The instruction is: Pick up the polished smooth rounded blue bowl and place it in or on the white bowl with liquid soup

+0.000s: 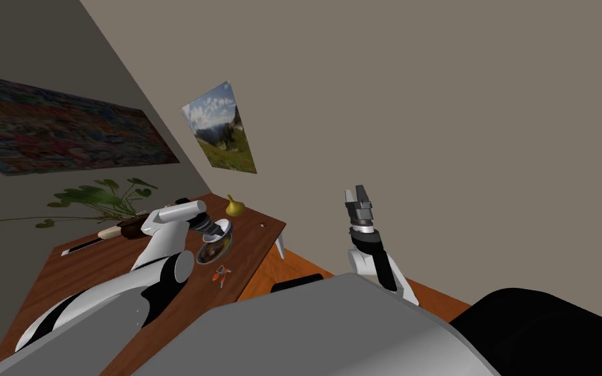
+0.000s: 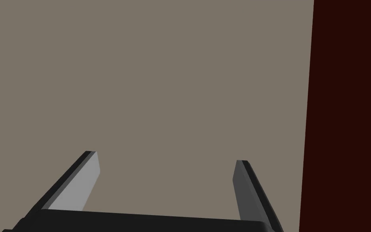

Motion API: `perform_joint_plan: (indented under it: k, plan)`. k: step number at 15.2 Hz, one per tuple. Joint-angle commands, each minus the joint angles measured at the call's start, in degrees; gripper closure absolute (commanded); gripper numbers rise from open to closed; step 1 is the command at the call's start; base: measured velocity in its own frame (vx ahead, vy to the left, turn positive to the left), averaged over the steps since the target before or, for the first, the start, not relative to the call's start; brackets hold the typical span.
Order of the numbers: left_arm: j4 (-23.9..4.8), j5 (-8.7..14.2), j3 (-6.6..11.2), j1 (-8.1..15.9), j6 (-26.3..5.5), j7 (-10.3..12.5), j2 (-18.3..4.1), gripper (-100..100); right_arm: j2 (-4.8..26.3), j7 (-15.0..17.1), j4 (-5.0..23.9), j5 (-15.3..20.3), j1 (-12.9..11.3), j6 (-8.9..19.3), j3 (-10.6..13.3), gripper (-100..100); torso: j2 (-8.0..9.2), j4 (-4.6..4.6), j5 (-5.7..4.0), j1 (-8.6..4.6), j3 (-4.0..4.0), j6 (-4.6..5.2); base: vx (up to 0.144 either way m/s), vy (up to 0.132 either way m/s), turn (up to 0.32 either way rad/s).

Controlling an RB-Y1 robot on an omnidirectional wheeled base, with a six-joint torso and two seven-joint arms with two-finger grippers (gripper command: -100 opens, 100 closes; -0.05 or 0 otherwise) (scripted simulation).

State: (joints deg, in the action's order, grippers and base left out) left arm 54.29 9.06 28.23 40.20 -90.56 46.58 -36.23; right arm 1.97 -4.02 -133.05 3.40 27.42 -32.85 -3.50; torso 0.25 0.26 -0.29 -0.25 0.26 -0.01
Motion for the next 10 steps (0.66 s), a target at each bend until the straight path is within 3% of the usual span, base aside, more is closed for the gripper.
perform_joint_plan:
  k: [1,4,10]
  plan:
    - [0.4,0.0,0.12,0.7,-1.8,0.2,-0.7,-100,0.0,0.0,0.0,0.0,0.0,0.0,0.0,0,0.0,0.0,0.0,0.0,0.0,0.0,-0.024,0.028,-0.048]
    - [1.2,0.1,0.27,1.5,-4.0,0.6,-1.6,-100,0.0,0.0,0.0,0.0,0.0,0.0,0.0,0,0.0,0.0,0.0,-0.03,0.0,0.0,-0.018,0.019,-0.052]
    - [1.4,0.1,0.23,1.1,-3.5,0.6,-1.2,-100,0.0,0.0,0.0,0.0,0.0,0.0,0.0,0,-0.08,-0.03,-0.01,-0.1,-0.05,-0.01,-0.002,0.003,-0.004]
